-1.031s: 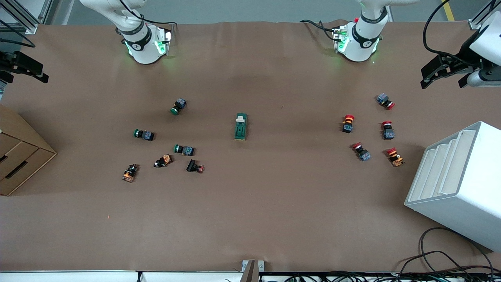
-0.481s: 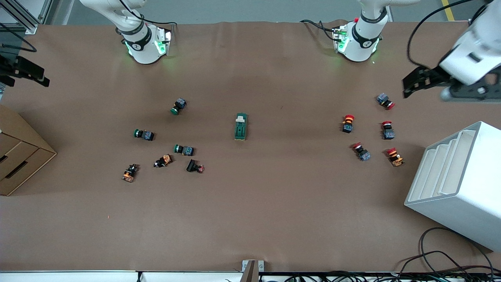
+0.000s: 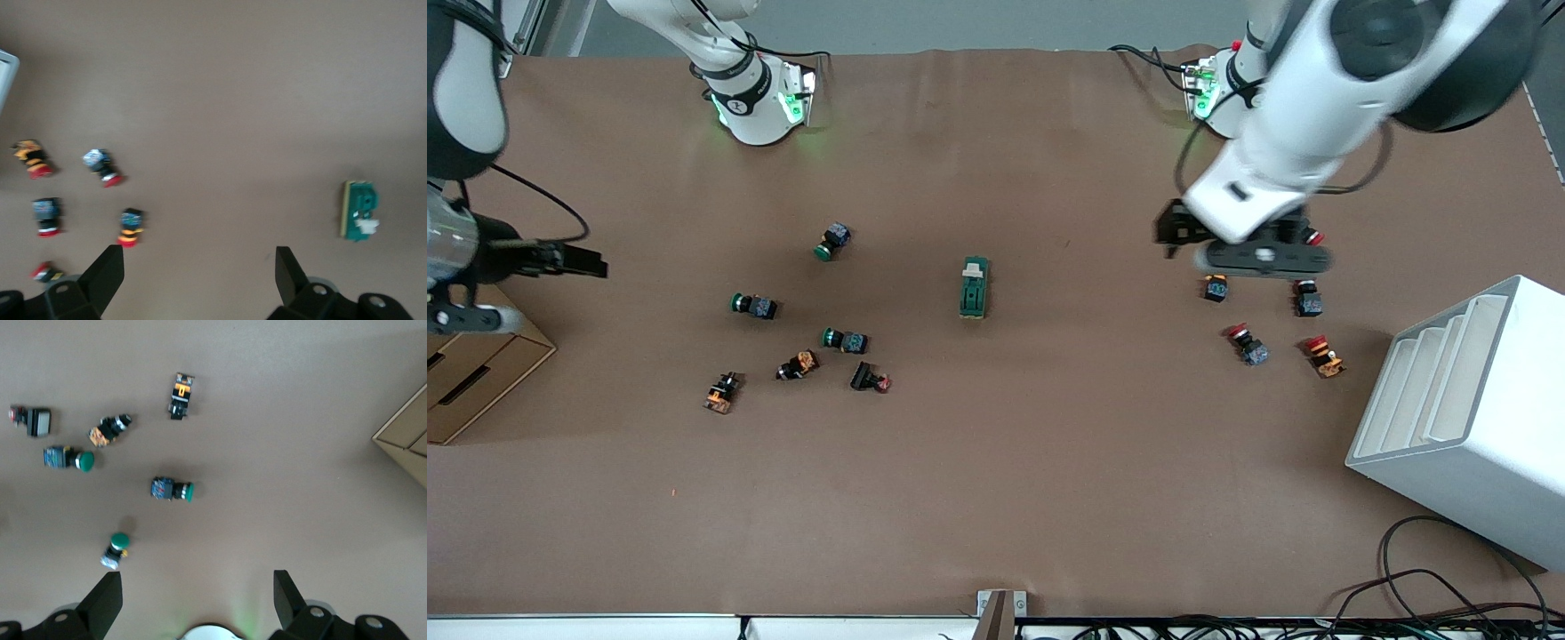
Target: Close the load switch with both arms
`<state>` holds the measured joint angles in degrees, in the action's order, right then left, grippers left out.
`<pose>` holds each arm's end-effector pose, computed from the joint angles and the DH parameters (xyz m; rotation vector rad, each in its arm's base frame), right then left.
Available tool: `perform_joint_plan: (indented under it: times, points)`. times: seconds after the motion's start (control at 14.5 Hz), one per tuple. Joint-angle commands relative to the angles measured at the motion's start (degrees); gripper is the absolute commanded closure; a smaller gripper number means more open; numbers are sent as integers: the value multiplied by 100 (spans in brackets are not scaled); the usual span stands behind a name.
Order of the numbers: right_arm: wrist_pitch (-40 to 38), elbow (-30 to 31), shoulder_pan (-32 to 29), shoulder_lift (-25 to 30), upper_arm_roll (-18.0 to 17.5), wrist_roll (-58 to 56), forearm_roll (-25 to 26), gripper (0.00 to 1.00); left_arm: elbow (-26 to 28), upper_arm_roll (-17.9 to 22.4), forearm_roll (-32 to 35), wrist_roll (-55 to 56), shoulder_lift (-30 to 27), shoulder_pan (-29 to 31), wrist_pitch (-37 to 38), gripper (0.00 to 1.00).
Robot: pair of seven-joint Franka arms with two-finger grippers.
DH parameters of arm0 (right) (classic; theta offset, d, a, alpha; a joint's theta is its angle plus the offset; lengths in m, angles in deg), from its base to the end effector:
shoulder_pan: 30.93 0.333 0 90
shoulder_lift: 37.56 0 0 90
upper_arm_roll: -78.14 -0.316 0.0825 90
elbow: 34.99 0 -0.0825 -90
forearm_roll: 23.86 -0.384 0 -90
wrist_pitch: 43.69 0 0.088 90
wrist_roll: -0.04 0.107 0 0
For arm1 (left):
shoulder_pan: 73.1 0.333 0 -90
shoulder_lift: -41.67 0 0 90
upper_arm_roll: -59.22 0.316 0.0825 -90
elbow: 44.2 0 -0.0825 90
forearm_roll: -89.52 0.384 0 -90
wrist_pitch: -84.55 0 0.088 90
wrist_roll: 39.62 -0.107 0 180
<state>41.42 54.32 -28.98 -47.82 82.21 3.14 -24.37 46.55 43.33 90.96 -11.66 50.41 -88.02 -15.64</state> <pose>0.5880 -0.0177 0.5214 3.1075 -0.1430 -0.3939 0.5306 -0.3012 0.5482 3.1171 -0.0788 0.0117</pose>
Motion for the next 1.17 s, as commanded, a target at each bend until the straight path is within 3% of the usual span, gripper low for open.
perform_joint_plan:
  times: [0.0, 0.21, 0.55, 0.69, 0.83, 1.1]
  points:
    - [-12, -19, 454, 15, -29, 1521, -255, 0, -137, -2, 189, 769, 373, -509, -395, 0]
    - [119, -1, 998, -142, -29, 3270, -686, 0, -137, -20, 1031, 2183, 803, -1291, -739, 0]
    - [1532, 604, 2167, -301, -38, 5391, -1065, 0, -76, -11, 1463, 3723, 1384, -2144, -1432, 0]
    - [2243, 771, 2668, -563, -38, 6084, -1100, 0, 483, -20, 1865, 4459, 1385, -2434, -2141, 0]
    - [2676, 790, 2950, -836, -38, 6482, -1223, 0, 820, -28, 2227, 4875, 1367, -2541, -2592, 0]
    - [3458, 790, 3373, -1390, -38, 6835, -1223, 0, 1102, -81, 2544, 5157, 1359, -2884, -2673, 0]
